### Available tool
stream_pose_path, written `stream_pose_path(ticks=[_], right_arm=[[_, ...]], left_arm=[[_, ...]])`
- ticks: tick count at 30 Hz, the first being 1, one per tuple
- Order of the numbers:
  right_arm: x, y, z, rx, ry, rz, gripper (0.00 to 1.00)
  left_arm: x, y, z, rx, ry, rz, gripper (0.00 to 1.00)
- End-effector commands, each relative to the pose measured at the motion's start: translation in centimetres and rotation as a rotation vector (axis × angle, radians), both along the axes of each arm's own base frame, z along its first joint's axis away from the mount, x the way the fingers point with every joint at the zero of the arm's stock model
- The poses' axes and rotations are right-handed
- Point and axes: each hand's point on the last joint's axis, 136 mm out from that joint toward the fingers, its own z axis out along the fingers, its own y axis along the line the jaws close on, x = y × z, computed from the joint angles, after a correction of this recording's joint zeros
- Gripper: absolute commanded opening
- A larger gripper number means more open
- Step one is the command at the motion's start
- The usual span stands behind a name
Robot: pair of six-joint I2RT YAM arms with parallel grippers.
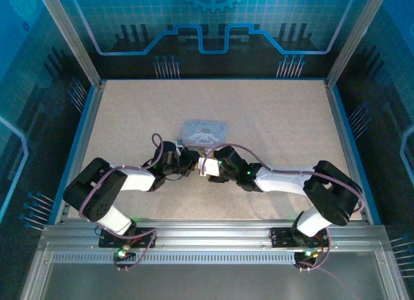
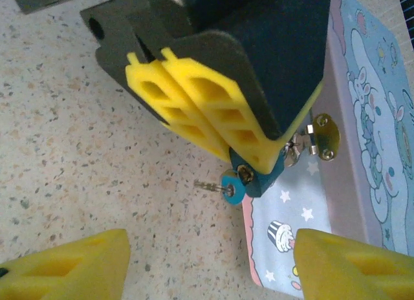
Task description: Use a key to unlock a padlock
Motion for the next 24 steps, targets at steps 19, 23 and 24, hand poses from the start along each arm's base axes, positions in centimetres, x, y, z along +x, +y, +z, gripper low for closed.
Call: stream_pose_path(ticks=[19, 23, 24], right_arm=[[1.9, 2.8, 1.1, 0.075, -0.051, -0.017, 0.34], [2.0, 3.1, 1.2, 0.08, -0.048, -0.014, 0.31], [2.0, 3.1, 1.1, 0.078, -0.047, -0.014, 0.3]], left_arm=[[0.8, -0.9, 2.3, -0.055, -0.054, -0.004, 0.08], [0.8, -0.9, 2.3, -0.056, -0.055, -0.004, 0.08], [0.7, -0.9, 2.1, -0.055, -0.05, -0.003, 0.08]])
